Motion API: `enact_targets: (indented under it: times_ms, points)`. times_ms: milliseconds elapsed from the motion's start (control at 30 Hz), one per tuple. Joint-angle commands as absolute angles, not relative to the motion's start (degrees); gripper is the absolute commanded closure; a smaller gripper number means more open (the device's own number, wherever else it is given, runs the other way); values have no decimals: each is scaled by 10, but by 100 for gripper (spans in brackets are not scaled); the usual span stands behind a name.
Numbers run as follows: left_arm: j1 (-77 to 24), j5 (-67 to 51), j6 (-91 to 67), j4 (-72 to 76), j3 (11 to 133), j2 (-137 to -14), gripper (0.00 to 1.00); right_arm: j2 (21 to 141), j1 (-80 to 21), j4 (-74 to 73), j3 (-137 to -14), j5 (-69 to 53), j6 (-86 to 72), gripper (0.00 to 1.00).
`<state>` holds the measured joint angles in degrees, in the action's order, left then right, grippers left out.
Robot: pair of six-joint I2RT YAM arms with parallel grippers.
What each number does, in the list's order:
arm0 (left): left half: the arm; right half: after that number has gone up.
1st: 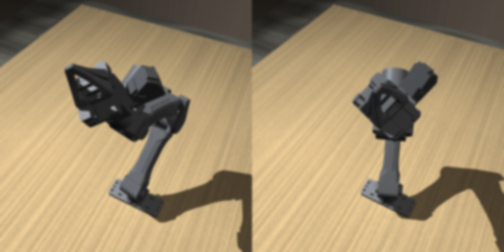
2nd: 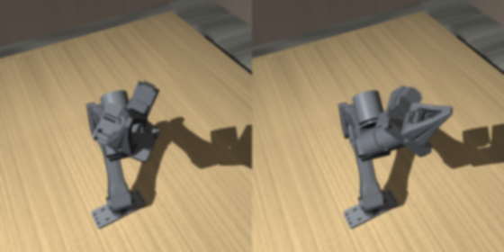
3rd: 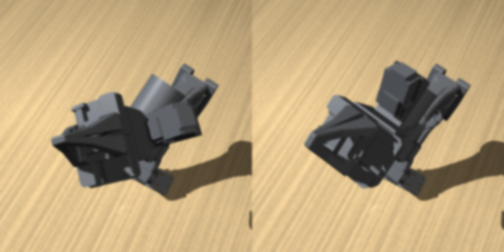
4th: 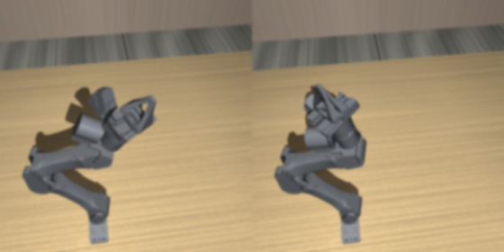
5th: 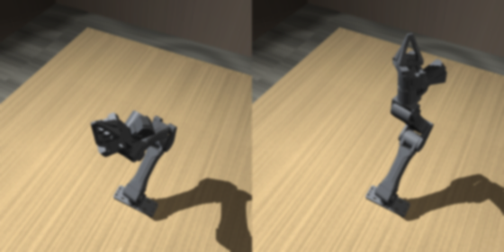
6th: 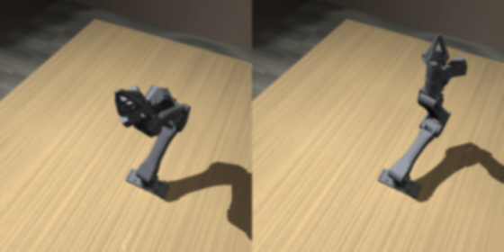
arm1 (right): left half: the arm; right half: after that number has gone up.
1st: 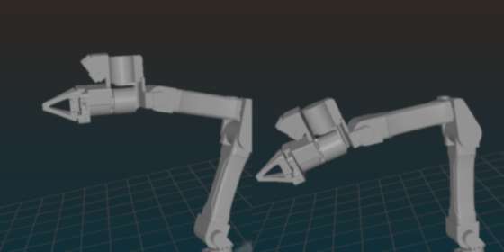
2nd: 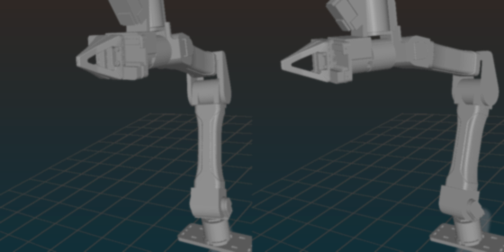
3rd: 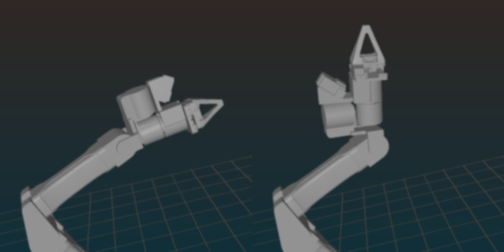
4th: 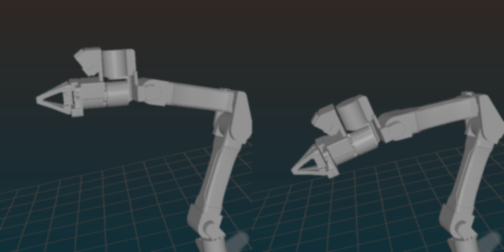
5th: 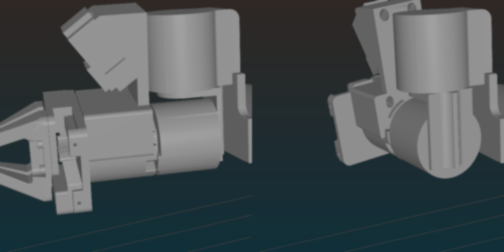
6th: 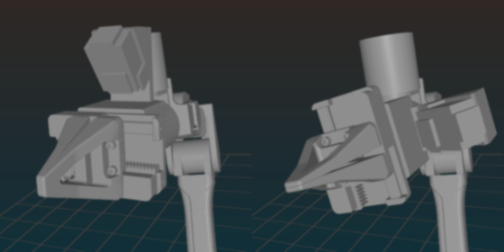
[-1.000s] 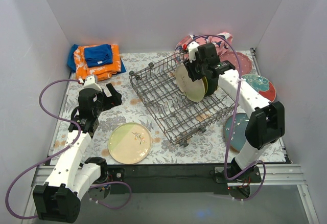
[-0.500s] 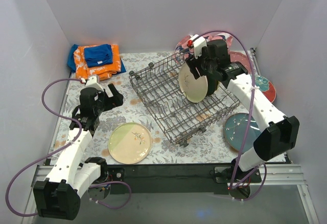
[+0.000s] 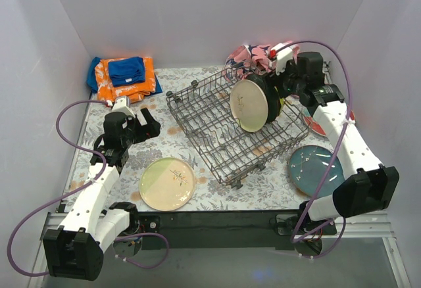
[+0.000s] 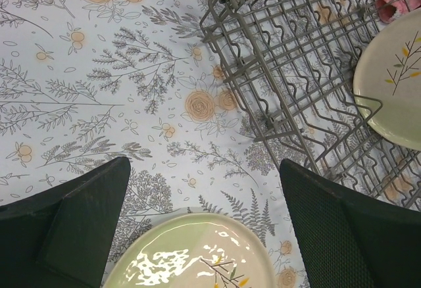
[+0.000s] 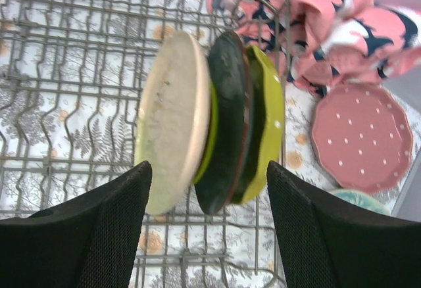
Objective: Load the plates into the dish rack
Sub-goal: Insert the plate into the dish rack, then grab a plate with the left arm
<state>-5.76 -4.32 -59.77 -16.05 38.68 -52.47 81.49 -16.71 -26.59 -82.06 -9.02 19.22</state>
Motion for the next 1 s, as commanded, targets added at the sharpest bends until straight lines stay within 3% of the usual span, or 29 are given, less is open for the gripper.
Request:
enact_targets:
  times_ms: [0,433,967]
  points:
    - [-58,-54,-589,-156,396,-525,5,773,-115,-250,-792,-145,182,24]
    - [-58,-58,-588,-156,396,-525,5,762,47,-240,-727,-177,168,24]
    - [-58,-76,-587,-156,396,-539,5,784,97,-239,-686,-228,199,23]
